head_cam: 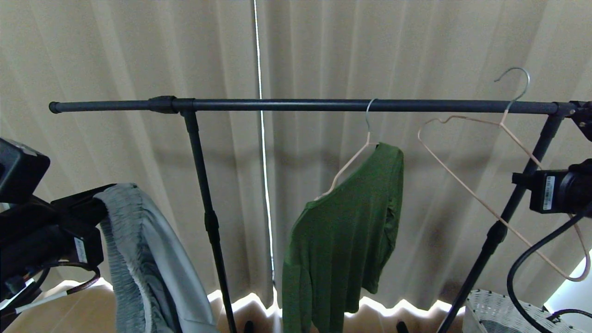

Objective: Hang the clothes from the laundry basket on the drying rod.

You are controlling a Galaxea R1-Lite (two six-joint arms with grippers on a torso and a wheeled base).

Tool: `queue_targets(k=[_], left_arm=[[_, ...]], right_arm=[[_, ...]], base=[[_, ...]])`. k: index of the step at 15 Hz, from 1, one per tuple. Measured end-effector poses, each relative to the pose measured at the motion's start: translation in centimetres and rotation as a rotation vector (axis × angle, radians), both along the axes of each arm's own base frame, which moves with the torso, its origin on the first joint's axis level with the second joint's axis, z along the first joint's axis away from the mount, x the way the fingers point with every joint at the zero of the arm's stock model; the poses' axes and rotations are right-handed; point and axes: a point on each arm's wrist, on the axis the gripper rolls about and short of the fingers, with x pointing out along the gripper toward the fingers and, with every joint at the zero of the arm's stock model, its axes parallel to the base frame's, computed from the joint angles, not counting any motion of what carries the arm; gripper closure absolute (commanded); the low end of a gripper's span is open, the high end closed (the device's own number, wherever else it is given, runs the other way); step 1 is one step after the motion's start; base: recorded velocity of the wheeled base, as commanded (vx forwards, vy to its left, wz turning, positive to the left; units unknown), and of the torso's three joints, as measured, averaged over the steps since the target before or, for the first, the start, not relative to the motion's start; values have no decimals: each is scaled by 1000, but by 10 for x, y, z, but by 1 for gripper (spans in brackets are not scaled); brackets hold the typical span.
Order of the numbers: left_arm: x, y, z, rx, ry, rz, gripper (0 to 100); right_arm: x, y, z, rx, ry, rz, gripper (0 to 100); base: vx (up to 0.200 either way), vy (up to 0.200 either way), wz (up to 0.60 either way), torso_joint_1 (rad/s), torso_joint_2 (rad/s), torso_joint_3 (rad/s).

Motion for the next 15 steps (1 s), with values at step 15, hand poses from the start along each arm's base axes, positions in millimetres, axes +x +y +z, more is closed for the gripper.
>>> queue_targets(k=[15], left_arm=[[6, 5, -1, 3, 13, 44, 100]], right_arm=[[-64, 6, -29, -48, -4, 250, 100]], base=[[-160, 0, 0, 3, 2, 3]])
